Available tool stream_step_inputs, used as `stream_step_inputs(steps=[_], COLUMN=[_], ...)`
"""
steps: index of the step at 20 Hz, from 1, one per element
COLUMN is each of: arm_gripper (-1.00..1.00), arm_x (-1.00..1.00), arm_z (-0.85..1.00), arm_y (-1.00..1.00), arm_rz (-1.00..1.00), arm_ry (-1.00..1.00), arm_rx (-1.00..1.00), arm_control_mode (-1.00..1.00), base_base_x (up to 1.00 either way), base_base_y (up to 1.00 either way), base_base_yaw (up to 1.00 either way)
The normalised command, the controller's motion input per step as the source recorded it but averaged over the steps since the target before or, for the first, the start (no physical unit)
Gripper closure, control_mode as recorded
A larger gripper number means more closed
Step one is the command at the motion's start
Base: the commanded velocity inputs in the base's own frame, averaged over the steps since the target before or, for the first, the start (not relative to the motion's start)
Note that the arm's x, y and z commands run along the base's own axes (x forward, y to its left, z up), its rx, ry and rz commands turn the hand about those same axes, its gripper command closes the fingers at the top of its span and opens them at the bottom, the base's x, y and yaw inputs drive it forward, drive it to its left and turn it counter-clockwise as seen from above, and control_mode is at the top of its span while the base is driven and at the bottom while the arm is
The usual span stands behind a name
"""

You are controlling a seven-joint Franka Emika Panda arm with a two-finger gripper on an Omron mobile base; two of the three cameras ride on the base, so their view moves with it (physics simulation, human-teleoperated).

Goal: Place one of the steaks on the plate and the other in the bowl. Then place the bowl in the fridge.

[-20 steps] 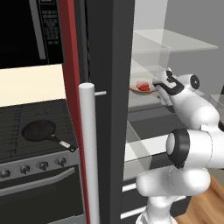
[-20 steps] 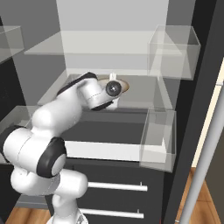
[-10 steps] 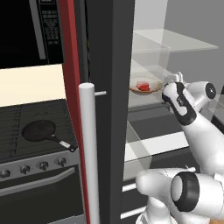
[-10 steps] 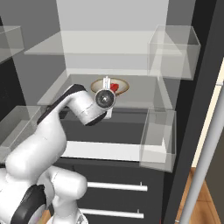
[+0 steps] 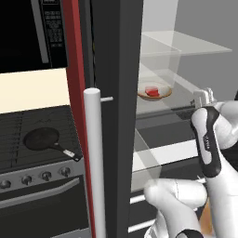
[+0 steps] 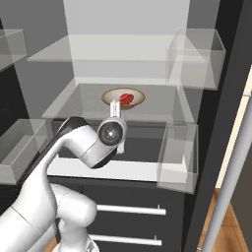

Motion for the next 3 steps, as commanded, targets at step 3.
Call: stream_step_inputs(steps=[3], arm_gripper=[-1.0], arm_x=[-0.83], arm_z=[0.07], arm_y=[-0.12], arm_rz=[0.09], arm_ry=[0.06], arm_rx=[-0.22], arm_control_mode=[-1.0], base_base_x=[0.0], base_base_y=[0.0], base_base_yaw=[0.0])
